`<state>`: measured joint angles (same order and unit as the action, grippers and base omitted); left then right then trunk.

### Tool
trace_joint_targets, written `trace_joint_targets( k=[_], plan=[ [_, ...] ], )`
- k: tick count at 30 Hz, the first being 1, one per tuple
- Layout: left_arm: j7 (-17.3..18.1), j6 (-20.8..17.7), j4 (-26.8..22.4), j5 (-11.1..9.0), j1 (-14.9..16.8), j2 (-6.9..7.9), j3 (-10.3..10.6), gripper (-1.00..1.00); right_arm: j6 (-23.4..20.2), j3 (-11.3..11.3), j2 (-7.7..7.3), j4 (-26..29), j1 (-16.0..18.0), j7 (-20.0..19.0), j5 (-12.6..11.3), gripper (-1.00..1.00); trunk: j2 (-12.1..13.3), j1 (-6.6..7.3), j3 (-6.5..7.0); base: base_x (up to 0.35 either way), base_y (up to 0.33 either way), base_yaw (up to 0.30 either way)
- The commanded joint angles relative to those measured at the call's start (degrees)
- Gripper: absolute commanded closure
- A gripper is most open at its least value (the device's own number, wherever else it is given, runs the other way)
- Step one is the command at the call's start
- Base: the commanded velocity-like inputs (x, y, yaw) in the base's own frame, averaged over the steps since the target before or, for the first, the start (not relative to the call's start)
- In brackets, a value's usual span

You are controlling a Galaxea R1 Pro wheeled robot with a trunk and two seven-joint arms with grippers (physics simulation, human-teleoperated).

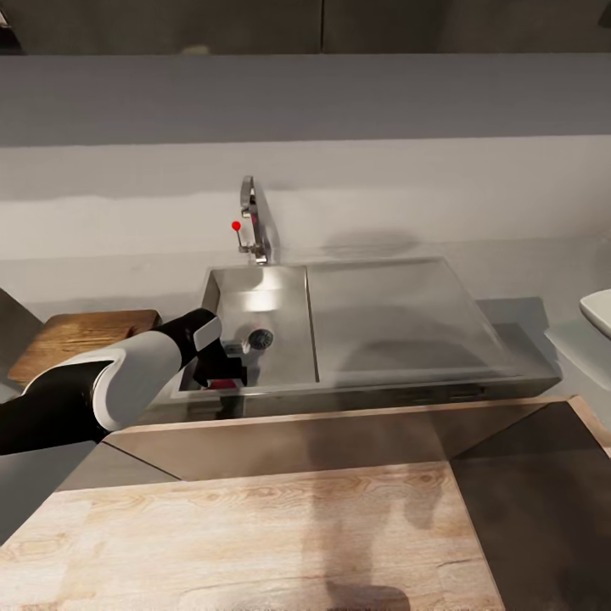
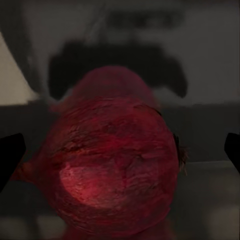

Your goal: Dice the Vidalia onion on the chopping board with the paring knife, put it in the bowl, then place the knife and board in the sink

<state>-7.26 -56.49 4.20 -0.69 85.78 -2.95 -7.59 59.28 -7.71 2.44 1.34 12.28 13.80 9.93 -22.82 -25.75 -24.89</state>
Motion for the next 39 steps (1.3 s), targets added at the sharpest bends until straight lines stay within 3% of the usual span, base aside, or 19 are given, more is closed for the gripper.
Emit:
trace_joint_targets(
  k=[1,24,25,39],
  plan=[
    [-0.56,-0.03,0.11,-0.1,-0.02,0.02,-0.5,-1.0,0.14,-0.43,0.02,-0.02,0.03,0.26,0.62,-1.0,-0.1,-0.03,-0.09,0.0,0.0,0.0],
    [-0.56,-0.03,0.11,-0.01,-1.06,0.05,-0.48,-1.0,0.14,-0.47,0.02,-0.02,0.03,0.26,0.62,-1.0,-0.1,-0.03,-0.11,0.0,0.0,0.0],
    [-0.56,-0.03,0.11,-0.01,-1.08,0.05,-0.46,1.0,0.14,-0.47,0.02,-0.02,0.03,0.26,0.62,-1.0,-0.1,-0.03,-0.11,0.0,0.0,0.0],
    [-0.56,-0.03,0.11,-0.01,-1.14,0.05,-0.45,1.0,0.14,-0.46,0.02,-0.02,0.03,0.26,0.62,-1.0,-0.1,-0.03,-0.11,0.0,0.0,0.0]
  ],
)
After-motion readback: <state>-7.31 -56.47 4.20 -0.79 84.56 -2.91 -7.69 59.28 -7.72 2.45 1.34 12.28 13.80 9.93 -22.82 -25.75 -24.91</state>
